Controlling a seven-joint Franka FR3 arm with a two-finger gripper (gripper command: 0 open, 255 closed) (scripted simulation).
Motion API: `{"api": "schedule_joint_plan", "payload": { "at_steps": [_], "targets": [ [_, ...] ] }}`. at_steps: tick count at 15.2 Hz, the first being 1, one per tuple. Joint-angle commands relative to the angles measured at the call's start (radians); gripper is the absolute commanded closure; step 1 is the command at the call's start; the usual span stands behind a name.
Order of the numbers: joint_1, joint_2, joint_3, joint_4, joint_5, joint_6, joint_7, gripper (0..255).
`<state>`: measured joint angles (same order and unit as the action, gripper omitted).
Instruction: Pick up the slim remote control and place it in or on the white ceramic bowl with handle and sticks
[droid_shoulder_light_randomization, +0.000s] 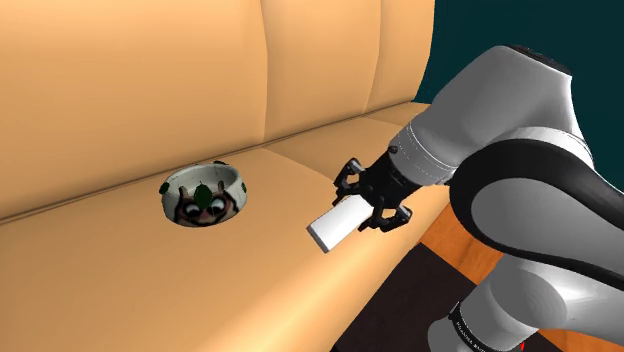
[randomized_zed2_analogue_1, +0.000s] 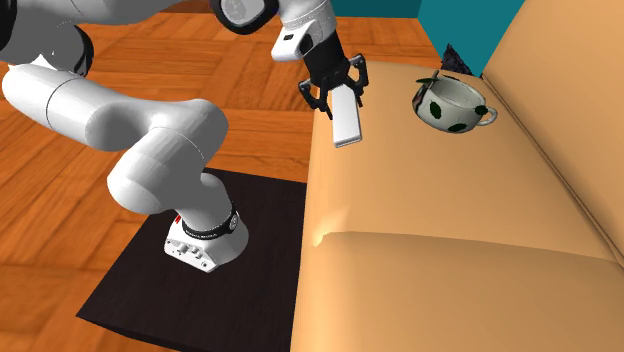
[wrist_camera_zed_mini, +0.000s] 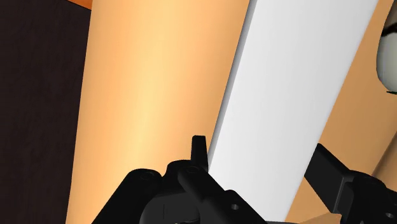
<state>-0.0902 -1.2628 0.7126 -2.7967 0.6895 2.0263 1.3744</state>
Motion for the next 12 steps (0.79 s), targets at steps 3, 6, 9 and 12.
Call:
{"api": "schedule_joint_plan", "payload": {
  "at_steps": [3, 6, 9, 12],
  "targets": [
    [-0.021, 0.002, -0.041, 0.052, -0.039, -0.048, 0.0, 255],
    [-0.035, 0.007, -0.066, 0.09, -0.063, -0.08, 0.0, 255],
    [-0.048, 0.015, -0.089, 0.129, -0.086, -0.11, 0.001, 255],
    [-0.061, 0.025, -0.111, 0.169, -0.107, -0.14, 0.001, 255]
  ]
}}
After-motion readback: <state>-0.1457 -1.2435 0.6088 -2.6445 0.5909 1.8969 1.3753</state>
